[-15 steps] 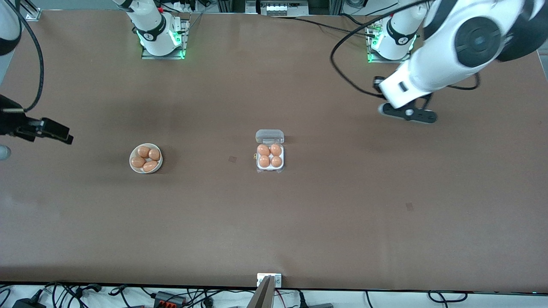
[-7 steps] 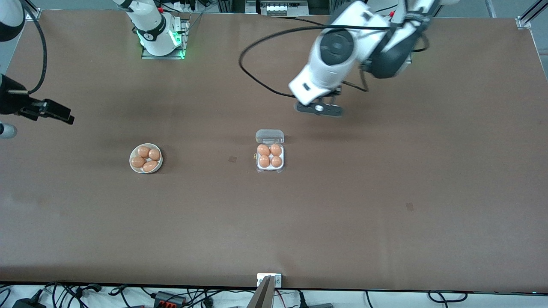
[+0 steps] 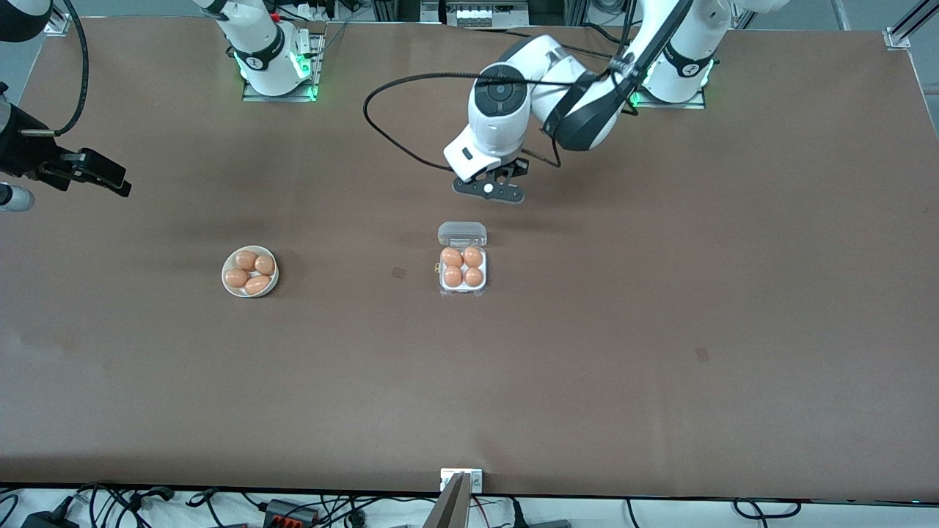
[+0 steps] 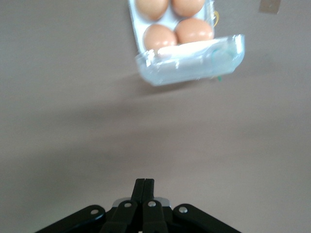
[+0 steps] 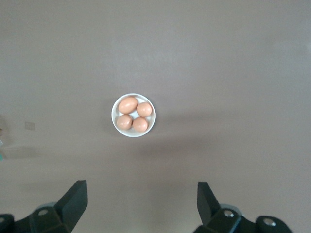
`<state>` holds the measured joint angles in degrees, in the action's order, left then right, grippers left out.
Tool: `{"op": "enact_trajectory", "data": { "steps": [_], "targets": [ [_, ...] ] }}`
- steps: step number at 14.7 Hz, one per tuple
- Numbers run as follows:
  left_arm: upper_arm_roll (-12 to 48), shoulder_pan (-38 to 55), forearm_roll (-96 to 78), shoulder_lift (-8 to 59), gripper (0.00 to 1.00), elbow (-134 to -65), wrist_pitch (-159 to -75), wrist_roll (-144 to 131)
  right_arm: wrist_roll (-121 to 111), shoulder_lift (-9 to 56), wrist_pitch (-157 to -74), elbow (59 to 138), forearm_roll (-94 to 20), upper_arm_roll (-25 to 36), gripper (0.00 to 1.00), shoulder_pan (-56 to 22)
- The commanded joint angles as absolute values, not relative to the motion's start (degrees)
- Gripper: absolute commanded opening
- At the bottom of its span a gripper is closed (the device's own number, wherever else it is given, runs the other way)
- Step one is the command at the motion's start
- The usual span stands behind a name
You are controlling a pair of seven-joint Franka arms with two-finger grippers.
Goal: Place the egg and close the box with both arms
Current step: 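Press the carton lid shut with the left gripper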
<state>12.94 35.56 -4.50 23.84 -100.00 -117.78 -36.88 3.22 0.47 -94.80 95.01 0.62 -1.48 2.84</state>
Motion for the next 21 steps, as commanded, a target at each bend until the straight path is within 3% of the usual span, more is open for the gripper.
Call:
{"op": "enact_trajectory", "data": {
  "steps": [1, 8, 13, 16, 21],
  "targets": [
    [12.22, 37.17, -3.43, 27.67, 0.01, -99.4, -124.6, -36.83, 0.88, 0.17, -95.37, 95.89, 1.05, -1.58, 1.0, 3.34],
    [10.82, 37.45, 4.72, 34.18, 0.01, -98.35, -142.53, -36.74, 0.88, -0.09, -93.96, 95.89, 1.32, -1.49, 1.0, 3.34],
    [8.44, 34.54, 12.66, 38.93, 0.01, -92.73, -150.11, -36.56, 0.79, 0.26, -94.57, 95.89, 1.05, -1.32, 1.0, 3.16],
    [8.87, 33.31, 12.57, 35.61, 0.01, -93.86, -148.63, -36.47, 0.88, 0.35, -94.57, 95.98, 0.97, 0.16, 1.0, 1.59],
    [9.14, 32.7, 12.66, 28.4, 0.01, -93.16, -126.78, -35.95, 0.79, 0.0, -94.49, 95.98, 0.97, 0.7, 1.0, 1.41]
  ]
}}
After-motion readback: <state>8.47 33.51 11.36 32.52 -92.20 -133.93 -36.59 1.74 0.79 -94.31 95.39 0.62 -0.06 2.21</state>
